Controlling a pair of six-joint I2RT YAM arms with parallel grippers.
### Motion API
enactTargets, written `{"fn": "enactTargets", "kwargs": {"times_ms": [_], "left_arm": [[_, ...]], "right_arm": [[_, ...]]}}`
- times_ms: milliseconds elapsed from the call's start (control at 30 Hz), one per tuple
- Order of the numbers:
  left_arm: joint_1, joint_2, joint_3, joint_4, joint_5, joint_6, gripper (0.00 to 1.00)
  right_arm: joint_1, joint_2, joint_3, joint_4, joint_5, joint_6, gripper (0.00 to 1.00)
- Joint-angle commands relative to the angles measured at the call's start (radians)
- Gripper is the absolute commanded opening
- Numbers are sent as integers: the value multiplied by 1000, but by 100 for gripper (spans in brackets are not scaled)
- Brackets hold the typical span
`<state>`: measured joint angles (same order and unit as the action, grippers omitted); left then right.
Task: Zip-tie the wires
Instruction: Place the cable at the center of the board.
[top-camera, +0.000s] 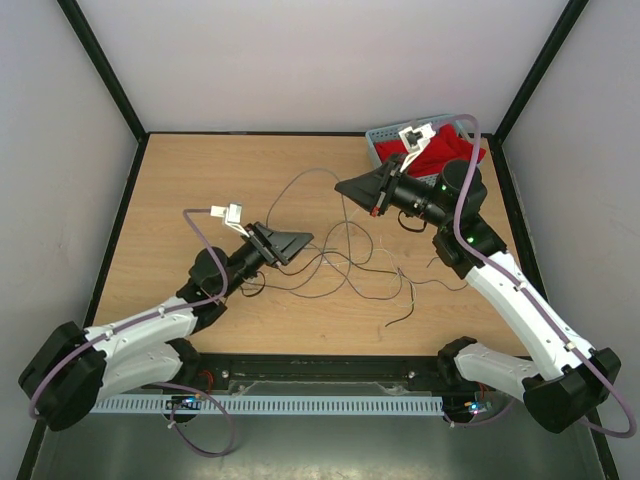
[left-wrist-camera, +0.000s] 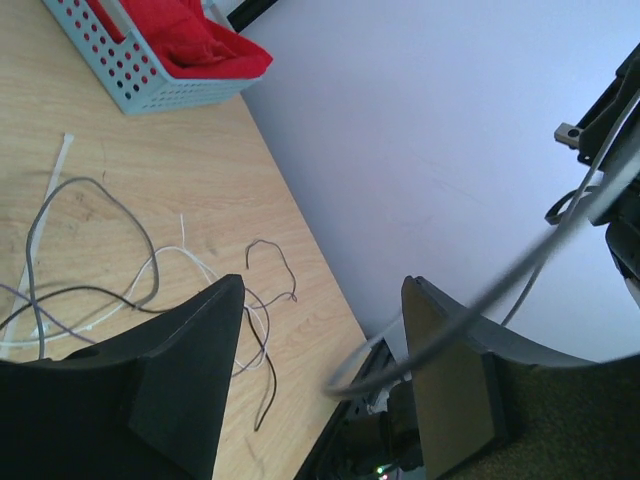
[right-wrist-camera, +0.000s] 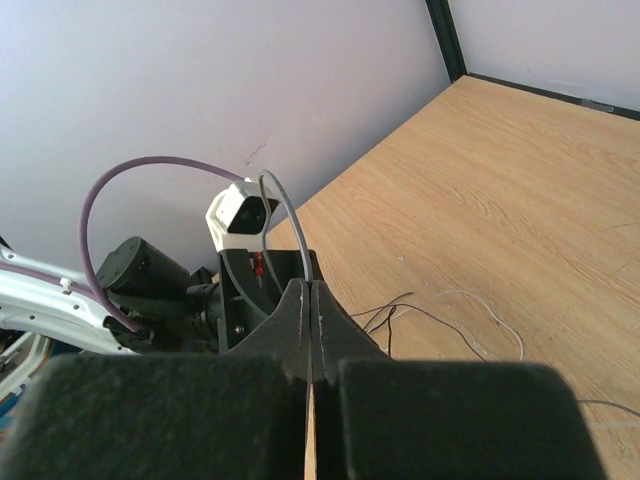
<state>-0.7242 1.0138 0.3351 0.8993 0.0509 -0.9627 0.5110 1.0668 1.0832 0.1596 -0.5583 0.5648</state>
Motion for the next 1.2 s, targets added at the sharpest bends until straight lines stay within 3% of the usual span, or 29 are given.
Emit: {"fn": "enactTargets", "kwargs": {"times_ms": [0, 67, 267, 367, 400, 467, 633, 800, 933, 1167], "left_arm": [[-2, 23, 50, 73, -9, 29, 65], [-3, 39, 52, 89, -6, 20, 60], [-3, 54, 41, 108, 5, 32, 28], [-2, 38, 15, 102, 17, 61, 14], [0, 24, 7, 70, 28, 83, 8], [38, -38, 24, -146, 79, 100, 0], [128, -189, 177, -741, 135, 355, 0], [165, -163, 425, -1241, 165, 609, 0], [184, -85, 525, -1405, 312, 742, 0], [284, 43, 676, -1674, 357, 848, 0]], "right_arm": [[5, -31, -13, 47, -6, 9, 0], [6, -30, -14, 49, -5, 9, 0], [6, -36, -6, 18, 28, -25, 0], [7, -32, 36, -91, 100, -112, 0], [5, -26, 56, -149, 145, -161, 0], [6, -9, 100, -279, 229, -261, 0], [7, 53, 133, -497, 361, -419, 0], [12, 128, 94, -632, 466, -503, 0], [48, 173, 27, -669, 513, -542, 0], [76, 227, -56, -706, 649, -560, 0]]}}
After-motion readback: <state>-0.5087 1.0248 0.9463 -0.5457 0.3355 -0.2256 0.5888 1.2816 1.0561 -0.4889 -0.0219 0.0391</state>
